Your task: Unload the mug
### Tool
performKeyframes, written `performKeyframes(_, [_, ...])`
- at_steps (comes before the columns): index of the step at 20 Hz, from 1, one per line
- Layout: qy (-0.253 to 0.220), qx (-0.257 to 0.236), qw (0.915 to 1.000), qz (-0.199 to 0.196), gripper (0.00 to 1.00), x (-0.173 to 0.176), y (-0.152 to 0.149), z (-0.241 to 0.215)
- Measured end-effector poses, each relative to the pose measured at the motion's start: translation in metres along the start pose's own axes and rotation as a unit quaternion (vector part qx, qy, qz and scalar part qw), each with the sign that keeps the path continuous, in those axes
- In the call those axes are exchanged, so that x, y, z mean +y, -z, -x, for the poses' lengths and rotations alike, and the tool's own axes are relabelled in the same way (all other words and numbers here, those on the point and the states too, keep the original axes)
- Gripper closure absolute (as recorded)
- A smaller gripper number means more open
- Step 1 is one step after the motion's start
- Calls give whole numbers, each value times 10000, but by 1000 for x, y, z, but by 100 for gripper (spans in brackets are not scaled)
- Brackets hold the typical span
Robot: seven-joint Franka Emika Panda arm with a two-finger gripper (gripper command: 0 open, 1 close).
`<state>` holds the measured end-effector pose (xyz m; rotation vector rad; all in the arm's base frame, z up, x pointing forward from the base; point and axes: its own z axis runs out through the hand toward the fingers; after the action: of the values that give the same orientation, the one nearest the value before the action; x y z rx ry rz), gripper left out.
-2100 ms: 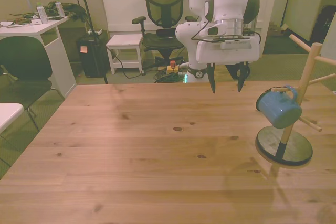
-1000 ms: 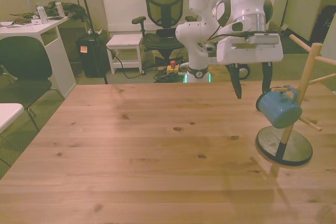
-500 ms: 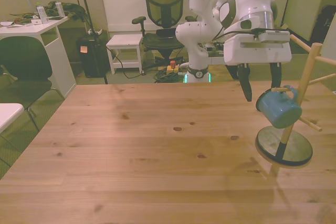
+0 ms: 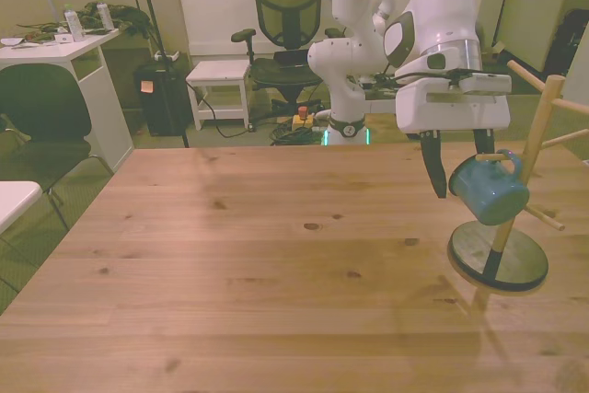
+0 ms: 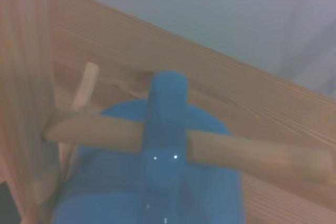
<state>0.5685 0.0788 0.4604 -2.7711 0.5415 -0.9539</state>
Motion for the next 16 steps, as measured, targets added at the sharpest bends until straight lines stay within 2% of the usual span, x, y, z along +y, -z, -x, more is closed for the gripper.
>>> performKeyframes(9, [6,41,10000,-27,0,-3,-3,-8])
performKeyframes(10, [8,40,10000,-23,100,-2,-3,-8])
performKeyframes(16, [61,40,10000,-6,100,-3,-4,-7])
